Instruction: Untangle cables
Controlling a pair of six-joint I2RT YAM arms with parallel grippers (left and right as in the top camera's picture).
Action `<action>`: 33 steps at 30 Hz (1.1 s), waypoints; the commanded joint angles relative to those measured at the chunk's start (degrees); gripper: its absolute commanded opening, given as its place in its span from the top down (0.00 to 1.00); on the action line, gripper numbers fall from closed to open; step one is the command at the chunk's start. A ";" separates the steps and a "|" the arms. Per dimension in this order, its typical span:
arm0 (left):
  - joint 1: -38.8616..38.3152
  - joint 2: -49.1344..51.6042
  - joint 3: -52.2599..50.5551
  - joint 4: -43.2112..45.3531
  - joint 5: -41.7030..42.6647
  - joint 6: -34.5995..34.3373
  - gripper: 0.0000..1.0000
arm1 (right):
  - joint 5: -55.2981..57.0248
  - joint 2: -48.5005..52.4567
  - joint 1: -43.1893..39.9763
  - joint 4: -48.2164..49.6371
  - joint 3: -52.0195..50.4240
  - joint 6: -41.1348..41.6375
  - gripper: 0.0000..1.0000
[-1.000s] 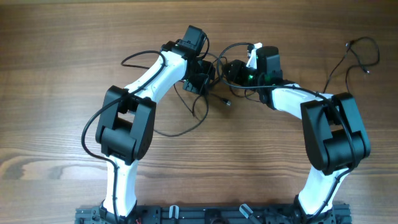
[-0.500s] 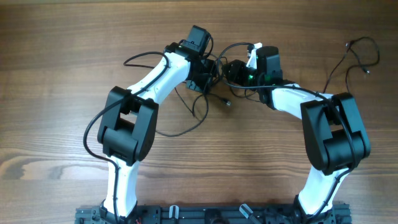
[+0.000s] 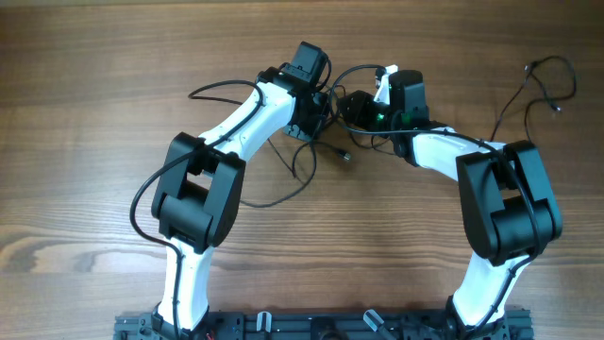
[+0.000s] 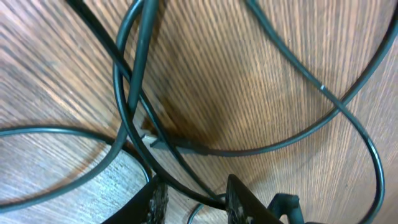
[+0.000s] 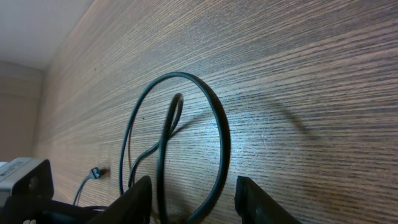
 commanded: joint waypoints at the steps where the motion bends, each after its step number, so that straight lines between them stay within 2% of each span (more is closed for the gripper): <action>1: -0.22 0.44 -0.55 -0.04 -2.62 -0.33 0.69 | 0.37 1.03 0.20 0.37 0.31 0.42 0.55; 6: -0.20 0.44 -0.55 -0.04 -2.62 -0.31 0.74 | 0.37 1.03 0.20 0.39 0.31 0.42 0.56; 12: -0.20 0.44 -0.55 -0.04 -2.62 -0.31 0.73 | 0.37 1.03 0.20 0.55 0.31 0.09 0.68; 24: -0.22 0.44 -0.55 -0.07 -2.60 -0.28 0.73 | 0.31 1.42 1.18 1.40 0.31 -1.07 0.69; 33: -0.20 0.44 -0.55 -0.07 -2.62 -0.28 0.74 | 0.57 1.42 3.65 3.15 0.31 -2.71 0.76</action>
